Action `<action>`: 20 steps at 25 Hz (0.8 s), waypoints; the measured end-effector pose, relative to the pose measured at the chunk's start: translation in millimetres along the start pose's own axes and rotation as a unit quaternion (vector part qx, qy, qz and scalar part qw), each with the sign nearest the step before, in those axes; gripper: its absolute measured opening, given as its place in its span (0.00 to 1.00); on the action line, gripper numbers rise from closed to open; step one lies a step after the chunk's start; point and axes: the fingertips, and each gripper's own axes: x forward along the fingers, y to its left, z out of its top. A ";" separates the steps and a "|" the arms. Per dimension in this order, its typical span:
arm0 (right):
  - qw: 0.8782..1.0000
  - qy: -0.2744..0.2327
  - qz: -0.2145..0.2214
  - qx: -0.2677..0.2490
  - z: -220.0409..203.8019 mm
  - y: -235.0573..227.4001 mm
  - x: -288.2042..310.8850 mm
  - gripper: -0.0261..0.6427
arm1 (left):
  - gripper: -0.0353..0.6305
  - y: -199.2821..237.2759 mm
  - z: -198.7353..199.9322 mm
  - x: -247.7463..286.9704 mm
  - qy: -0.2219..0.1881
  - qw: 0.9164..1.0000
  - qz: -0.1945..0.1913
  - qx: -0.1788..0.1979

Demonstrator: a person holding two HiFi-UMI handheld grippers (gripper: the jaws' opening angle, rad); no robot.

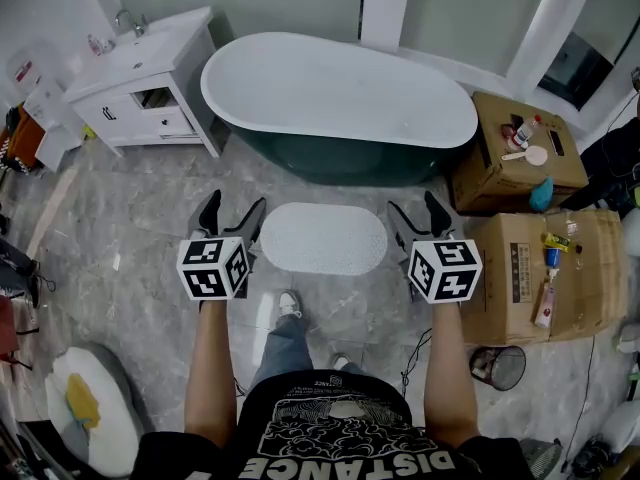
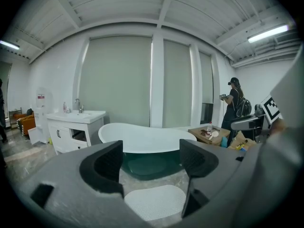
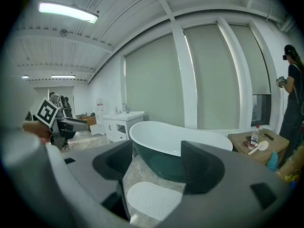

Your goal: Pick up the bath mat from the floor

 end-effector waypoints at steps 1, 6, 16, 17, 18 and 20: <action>1.000 0.001 -0.003 0.000 3.6 1.5 11.1 0.50 | 0.61 8.4 3.1 10.1 0.000 1.000 -0.004 -0.001; 1.000 0.009 -0.018 0.003 21.9 13.1 69.1 0.50 | 0.61 54.2 21.7 61.4 0.001 1.000 -0.024 -0.002; 0.997 0.016 -0.069 0.000 63.9 23.7 151.6 0.51 | 0.61 122.0 57.4 150.1 0.000 0.997 -0.074 0.001; 0.997 0.016 -0.073 -0.002 67.7 25.1 156.8 0.51 | 0.61 126.5 60.9 156.0 -0.001 0.997 -0.078 0.001; 0.997 0.016 -0.077 -0.003 71.0 26.5 161.1 0.51 | 0.61 130.5 63.6 160.9 -0.002 0.997 -0.081 0.001; 0.996 0.016 -0.084 -0.004 75.8 28.3 167.5 0.52 | 0.61 137.0 66.7 168.6 -0.002 0.996 -0.086 0.002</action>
